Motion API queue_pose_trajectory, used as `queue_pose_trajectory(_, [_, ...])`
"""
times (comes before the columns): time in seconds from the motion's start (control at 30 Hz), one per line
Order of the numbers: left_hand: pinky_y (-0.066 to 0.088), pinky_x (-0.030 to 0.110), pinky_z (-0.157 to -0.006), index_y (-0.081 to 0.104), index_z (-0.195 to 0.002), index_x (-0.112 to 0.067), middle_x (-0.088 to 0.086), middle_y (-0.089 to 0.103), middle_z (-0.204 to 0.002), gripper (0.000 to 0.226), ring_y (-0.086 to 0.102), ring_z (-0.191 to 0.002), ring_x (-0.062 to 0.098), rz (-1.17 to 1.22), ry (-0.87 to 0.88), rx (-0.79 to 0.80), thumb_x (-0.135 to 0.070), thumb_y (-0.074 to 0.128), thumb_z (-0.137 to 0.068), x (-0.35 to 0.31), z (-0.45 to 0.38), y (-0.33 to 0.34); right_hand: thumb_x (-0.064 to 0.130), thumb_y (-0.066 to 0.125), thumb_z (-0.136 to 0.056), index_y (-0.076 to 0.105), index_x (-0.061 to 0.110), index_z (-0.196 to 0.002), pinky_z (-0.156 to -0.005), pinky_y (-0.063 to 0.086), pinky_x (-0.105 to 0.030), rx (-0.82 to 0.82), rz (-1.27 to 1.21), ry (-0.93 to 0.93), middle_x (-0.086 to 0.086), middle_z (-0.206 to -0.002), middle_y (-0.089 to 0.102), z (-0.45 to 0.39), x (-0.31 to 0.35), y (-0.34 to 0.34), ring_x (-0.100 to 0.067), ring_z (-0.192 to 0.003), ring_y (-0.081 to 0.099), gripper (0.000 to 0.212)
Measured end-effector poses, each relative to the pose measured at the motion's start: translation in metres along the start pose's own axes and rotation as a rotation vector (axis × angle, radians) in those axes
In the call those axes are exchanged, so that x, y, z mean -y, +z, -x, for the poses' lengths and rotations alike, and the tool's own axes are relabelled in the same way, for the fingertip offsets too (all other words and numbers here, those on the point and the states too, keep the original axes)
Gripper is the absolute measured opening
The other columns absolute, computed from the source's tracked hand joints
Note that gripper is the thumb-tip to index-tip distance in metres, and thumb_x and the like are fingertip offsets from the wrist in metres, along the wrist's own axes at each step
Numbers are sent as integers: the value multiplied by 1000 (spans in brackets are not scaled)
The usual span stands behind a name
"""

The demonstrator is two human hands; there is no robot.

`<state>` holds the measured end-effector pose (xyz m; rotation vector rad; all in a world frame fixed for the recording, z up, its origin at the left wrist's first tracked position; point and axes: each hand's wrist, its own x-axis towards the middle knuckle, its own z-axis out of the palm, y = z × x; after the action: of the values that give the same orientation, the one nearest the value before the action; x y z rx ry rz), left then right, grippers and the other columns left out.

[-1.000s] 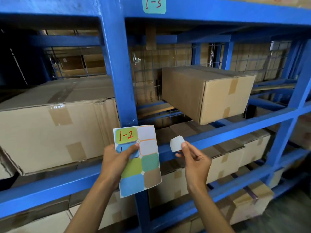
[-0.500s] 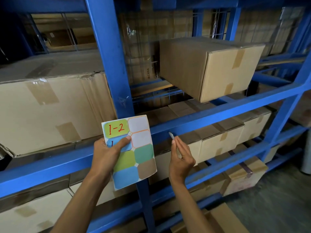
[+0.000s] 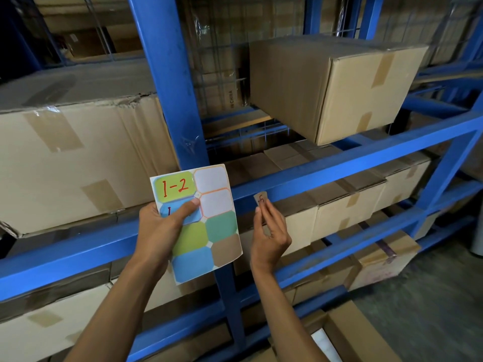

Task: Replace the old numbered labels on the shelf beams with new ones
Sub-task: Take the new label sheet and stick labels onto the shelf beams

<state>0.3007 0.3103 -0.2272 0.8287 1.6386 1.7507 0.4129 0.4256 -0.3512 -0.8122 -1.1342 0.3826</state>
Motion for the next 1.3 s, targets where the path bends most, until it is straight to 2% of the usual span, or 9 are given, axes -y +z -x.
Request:
queue_pose_trajectory(0.27, [61,31,-57,71,-94,-22,-2,80,-87,12,76,-73,19,21,8,-3,-18,75,-83,-4,-4,-3,-3,74,-80,70,-2,-110,-95,47,-11,67,22,-3,-5,-115,66,7,-6,11,-17,-107,62,30])
queue_pose_trajectory(0.4, [61,30,-56,71,-94,-23,-1,80,-88,13,77,-74,19,21,8,1,-18,75,-83,-6,-6,-5,8,68,-84,71,0,-108,-96,45,-9,81,45,-29,-7,-115,67,9,-10,12,-16,-110,59,26])
queue_pose_trajectory(0.53, [61,31,-57,71,-94,-23,-2,80,-88,13,77,-74,19,20,13,7,-18,75,-83,-5,-7,-4,10,68,-85,67,5,-113,-97,46,-11,99,67,-46,-13,-115,69,9,-15,11,-16,-111,58,28])
queue_pose_trajectory(0.67, [61,29,-55,70,-95,-23,-2,79,-88,14,77,-74,18,17,13,9,-19,74,-83,-5,-8,-2,12,66,-86,70,5,-110,-96,45,-9,111,82,-66,-11,-117,68,9,-15,9,-16,-112,57,25])
queue_pose_trajectory(0.8, [59,27,-53,69,-96,-23,-3,79,-87,14,76,-72,16,20,15,13,-19,74,-83,-5,-10,-1,2,75,-81,71,8,-110,-95,47,-12,140,119,-89,-14,-118,68,8,-17,9,-21,-111,58,30])
queue_pose_trajectory(0.87, [60,28,-53,69,-97,-23,-3,79,-88,15,76,-72,16,24,10,20,-19,74,-83,-5,-9,1,-2,77,-79,72,10,-111,-94,51,-19,163,141,-99,-14,-119,66,8,-18,10,-23,-112,58,34])
queue_pose_trajectory(0.97, [61,35,-61,70,-102,-20,0,80,-91,21,77,-77,21,18,1,17,-20,76,-82,-4,-8,3,1,77,-80,75,11,-107,-93,54,-27,197,180,-139,-16,-120,64,8,-21,10,-24,-115,56,29])
queue_pose_trajectory(1.03, [61,37,-66,70,-102,-20,2,80,-92,21,77,-78,23,13,-1,16,-21,76,-81,-4,-7,4,3,77,-81,76,11,-106,-95,52,-26,224,198,-150,-16,-121,64,8,-23,9,-25,-116,55,26])
queue_pose_trajectory(1.3, [61,35,-65,70,-98,-22,1,79,-94,19,77,-78,22,0,7,8,-22,76,-81,-4,-2,4,10,79,-80,75,17,-112,-102,41,-14,362,280,-246,-17,-128,59,2,-30,-3,-32,-118,55,33])
